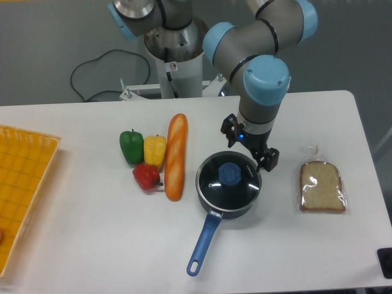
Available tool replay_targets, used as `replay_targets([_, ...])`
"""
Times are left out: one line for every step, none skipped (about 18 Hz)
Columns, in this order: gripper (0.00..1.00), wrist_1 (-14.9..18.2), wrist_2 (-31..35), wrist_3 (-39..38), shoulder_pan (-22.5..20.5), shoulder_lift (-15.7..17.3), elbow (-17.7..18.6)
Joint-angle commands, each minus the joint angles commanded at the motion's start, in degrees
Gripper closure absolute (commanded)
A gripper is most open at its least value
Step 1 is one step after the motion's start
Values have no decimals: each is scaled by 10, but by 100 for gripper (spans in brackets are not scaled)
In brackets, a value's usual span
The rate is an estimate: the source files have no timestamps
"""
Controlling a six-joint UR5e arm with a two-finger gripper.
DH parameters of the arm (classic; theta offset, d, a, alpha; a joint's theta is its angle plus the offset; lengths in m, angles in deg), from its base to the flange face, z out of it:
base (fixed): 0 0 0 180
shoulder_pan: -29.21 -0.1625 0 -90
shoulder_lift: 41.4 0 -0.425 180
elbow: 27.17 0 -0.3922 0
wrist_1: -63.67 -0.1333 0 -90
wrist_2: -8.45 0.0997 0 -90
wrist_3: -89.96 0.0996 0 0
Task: Open the lid
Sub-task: 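Lower the gripper over the blue lid knob, fingers straddling it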
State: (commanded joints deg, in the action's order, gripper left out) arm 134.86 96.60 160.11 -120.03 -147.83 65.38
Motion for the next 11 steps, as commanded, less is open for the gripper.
replay_targets([0, 1, 0, -13, 1, 0, 0])
replay_targets([0, 0, 0, -27, 4, -3, 0])
replay_targets([0, -1, 0, -44, 10, -6, 0])
replay_targets([0, -1, -1, -62, 15, -9, 0])
replay_targets([0, -3, -1, -83, 20, -12, 0])
replay_targets([0, -8, -2, -98, 24, -16, -2])
replay_targets([0, -17, -1, -112, 30, -18, -1])
replay_targets([0, -25, -1, -120, 34, -22, 1])
replay_targets([0, -29, -1, -122, 37, -24, 2])
replay_targets([0, -30, -1, -121, 37, -25, 2])
replay_targets([0, -31, -1, -121, 37, -25, 3])
